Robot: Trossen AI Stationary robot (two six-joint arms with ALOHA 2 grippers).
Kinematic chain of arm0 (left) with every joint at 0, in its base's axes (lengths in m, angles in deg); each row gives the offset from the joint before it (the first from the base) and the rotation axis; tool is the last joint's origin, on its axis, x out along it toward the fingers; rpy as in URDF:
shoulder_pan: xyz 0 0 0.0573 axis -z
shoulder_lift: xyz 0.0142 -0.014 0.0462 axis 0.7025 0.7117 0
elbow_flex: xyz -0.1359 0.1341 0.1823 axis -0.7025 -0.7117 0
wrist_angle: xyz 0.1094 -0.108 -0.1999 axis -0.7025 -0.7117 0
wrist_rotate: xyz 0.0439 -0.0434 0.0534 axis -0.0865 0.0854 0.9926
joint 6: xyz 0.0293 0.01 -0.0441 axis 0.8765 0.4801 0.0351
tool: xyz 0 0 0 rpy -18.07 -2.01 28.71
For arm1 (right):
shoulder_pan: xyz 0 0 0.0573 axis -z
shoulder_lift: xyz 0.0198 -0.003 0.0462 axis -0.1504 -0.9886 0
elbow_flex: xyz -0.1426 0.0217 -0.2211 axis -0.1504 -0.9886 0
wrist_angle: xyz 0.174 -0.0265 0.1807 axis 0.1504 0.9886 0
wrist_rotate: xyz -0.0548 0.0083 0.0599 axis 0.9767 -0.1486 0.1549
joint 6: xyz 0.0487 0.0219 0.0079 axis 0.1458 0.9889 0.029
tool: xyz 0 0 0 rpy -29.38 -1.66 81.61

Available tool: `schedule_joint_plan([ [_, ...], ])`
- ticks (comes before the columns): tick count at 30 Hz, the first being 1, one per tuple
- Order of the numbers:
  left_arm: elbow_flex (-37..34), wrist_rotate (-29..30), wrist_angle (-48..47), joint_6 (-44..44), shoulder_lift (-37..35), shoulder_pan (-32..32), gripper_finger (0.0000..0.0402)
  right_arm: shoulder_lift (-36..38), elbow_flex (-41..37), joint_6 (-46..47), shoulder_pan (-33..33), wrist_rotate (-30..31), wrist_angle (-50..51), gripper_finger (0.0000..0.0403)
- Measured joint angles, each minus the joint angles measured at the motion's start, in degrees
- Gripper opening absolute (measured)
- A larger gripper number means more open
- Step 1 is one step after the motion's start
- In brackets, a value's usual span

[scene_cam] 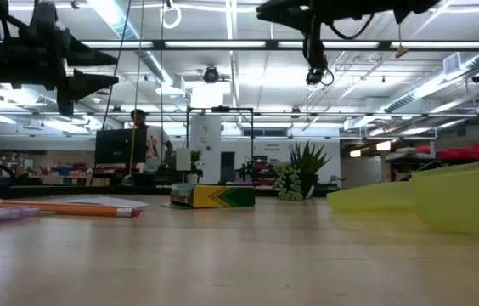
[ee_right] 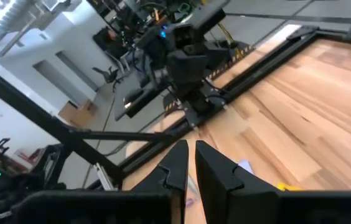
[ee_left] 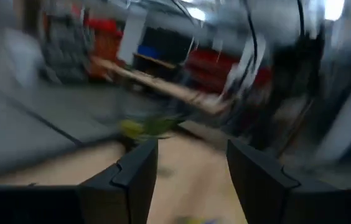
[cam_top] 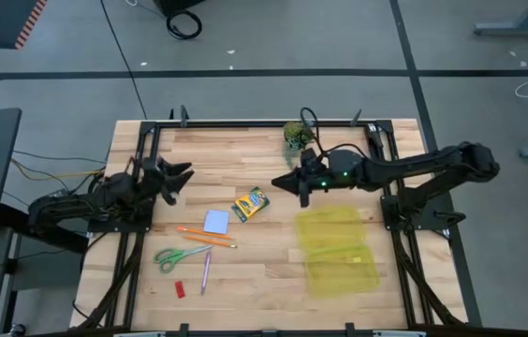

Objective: Pack school essentials
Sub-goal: Put the top orange pencil into the yellow supply box

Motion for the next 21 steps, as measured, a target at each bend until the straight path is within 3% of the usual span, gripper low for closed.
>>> schedule_joint_plan([
  [3, 0.0, 0.1, 0.4, -17.3, 0.0, -0.1, 0.0196, -1.6, 3.7, 0.3, -2.1, 3.0, 4.0, 0.0037],
  [8, 0.0, -0.7, 0.8, -32.1, 0.0, 0.0, 0.0187, -5.3, 10.6, 0.0, -5.8, 7.6, 9.9, 0.0037],
  [17, 0.0, -6.7, 3.2, -35.6, 0.0, 0.0, 0.0186, -12.0, 18.6, -0.2, -8.3, 9.7, 12.3, 0.0037],
  [21, 0.1, -15.9, 6.3, -31.0, 0.0, 0.0, 0.0178, -12.8, 19.5, 0.0, -9.1, 9.6, 12.1, 0.0037],
])
